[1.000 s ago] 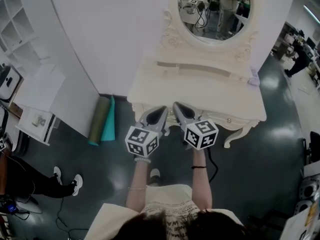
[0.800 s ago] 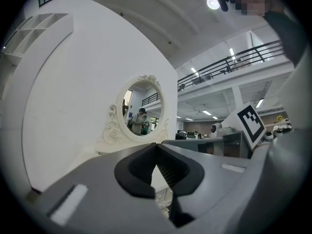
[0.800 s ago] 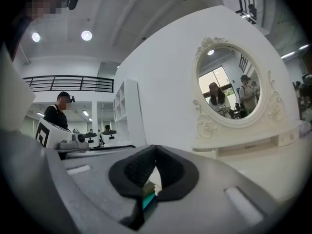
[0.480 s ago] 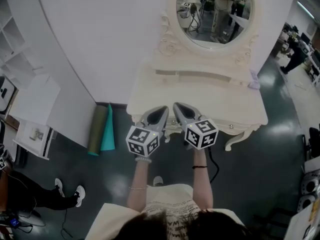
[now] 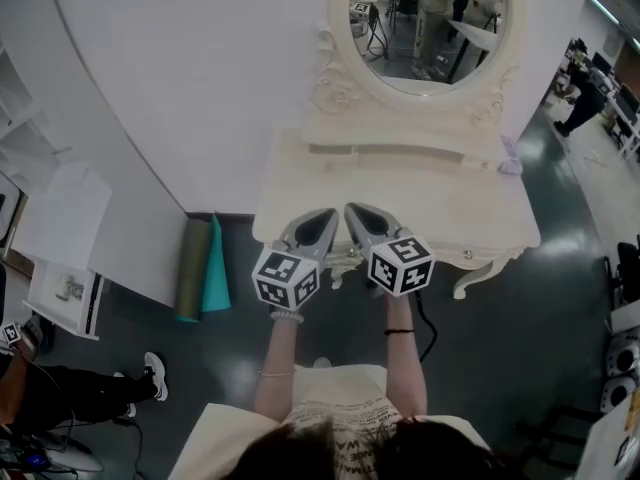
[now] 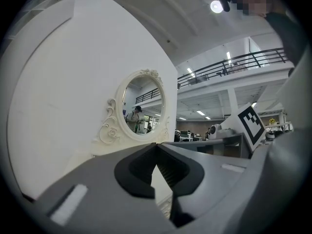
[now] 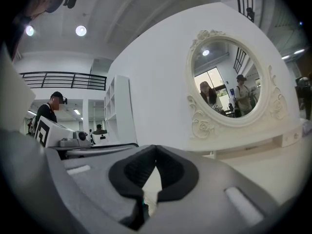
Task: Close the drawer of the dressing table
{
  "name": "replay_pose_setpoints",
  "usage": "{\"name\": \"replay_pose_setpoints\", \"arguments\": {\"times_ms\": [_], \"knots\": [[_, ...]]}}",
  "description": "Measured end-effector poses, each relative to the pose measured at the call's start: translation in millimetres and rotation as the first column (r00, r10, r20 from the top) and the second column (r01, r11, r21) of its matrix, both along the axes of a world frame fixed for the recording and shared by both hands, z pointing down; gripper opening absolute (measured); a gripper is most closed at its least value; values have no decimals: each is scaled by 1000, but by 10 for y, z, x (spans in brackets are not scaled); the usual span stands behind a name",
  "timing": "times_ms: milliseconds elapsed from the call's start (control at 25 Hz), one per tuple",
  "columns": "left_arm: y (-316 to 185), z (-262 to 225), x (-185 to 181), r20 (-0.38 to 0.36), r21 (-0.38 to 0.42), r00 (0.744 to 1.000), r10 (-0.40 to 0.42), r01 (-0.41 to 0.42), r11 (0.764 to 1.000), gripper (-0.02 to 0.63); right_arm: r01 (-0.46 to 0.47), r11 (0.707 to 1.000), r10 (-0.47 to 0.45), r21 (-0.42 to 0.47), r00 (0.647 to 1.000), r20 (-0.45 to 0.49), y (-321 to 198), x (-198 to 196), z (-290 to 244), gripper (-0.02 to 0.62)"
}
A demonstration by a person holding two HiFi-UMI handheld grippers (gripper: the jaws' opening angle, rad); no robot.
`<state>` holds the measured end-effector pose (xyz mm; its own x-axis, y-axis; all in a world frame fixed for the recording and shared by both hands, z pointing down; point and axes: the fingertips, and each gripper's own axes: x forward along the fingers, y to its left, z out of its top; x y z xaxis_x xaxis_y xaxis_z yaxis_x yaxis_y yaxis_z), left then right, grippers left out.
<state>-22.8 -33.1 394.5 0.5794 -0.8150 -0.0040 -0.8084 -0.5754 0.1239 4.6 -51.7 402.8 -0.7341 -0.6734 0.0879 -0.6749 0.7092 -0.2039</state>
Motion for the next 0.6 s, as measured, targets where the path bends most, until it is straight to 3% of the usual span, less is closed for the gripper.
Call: {"name": "replay_pose_setpoints", "arguments": {"times_ms": [600], "knots": [[-385, 145, -147, -9, -34, 999, -30, 30, 999, 2, -1, 999, 2, -43, 1000, 5, -447, -66, 159, 3]]}}
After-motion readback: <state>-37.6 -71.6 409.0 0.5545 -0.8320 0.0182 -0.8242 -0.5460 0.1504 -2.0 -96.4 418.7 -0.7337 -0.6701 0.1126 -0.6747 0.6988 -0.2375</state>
